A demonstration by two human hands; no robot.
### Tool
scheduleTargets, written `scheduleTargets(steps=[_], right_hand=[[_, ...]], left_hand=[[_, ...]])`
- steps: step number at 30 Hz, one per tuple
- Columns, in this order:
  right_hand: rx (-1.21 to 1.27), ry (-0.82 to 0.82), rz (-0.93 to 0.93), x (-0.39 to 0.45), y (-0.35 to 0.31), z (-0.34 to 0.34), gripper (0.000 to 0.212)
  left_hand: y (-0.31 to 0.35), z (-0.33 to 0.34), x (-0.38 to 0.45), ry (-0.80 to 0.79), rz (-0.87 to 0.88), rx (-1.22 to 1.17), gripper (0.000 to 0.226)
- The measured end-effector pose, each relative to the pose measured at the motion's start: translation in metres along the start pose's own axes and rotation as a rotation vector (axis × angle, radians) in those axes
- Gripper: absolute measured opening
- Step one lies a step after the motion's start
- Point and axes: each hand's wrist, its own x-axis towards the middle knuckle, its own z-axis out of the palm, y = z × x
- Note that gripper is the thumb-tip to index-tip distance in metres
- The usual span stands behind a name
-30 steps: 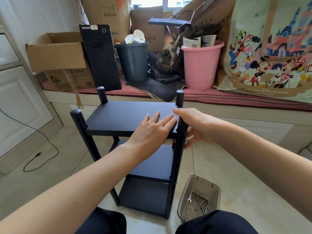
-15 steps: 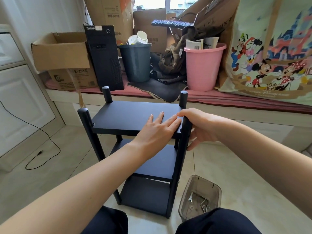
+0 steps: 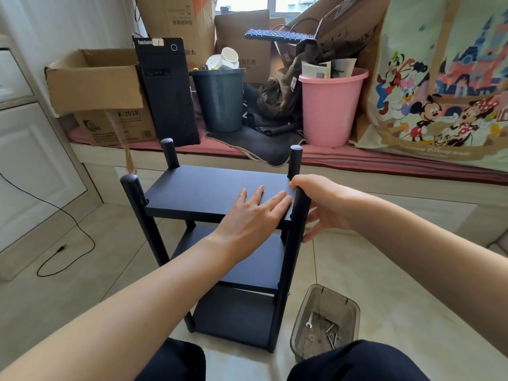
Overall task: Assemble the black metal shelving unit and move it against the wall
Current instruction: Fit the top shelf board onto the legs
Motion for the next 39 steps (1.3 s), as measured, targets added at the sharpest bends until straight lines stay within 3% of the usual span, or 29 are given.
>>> scheduleTargets(steps=[9,12,15,18,23,25,27,29,30,39], right_hand=[[-0.048,0.091,-0.064,0.007,-0.002,0.003,0.018],[-0.063,0.088,-0.065,0.007,-0.003,0.003,0.019],[-0.066,0.088,-0.068,0.007,-0.002,0.001,0.017],[-0.064,0.087,-0.074,0.009,0.0,-0.001,0.017],[-0.038,0.111,-0.091,0.017,-0.001,-0.005,0.013],[-0.039,0.117,-0.095,0.02,-0.002,-0.008,0.012],[-0.032,0.124,-0.093,0.023,-0.003,-0.011,0.012],[-0.026,0.126,-0.09,0.027,-0.003,-0.013,0.012],[-0.025,0.126,-0.092,0.028,-0.002,-0.014,0.013],[0.054,0.126,-0.115,0.036,-0.003,-0.015,0.017]], left_hand=[[-0.005,-0.011,0.004,0.026,-0.002,-0.02,0.075],[-0.01,-0.021,0.003,0.054,0.007,-0.14,0.064],[-0.029,-0.04,-0.005,-0.001,-0.044,-0.275,0.068],[-0.063,-0.057,-0.025,0.056,-0.241,-0.302,0.068],[-0.143,-0.064,-0.067,0.369,-0.728,-0.564,0.028],[-0.161,-0.055,-0.079,0.293,-0.975,-0.831,0.034],[-0.168,-0.042,-0.089,0.027,-1.162,-1.185,0.046],[-0.169,-0.032,-0.095,-0.217,-1.149,-1.6,0.057],[-0.167,-0.028,-0.096,-0.253,-1.102,-1.748,0.058],[-0.154,-0.018,-0.086,-0.137,-1.065,-1.892,0.034]])
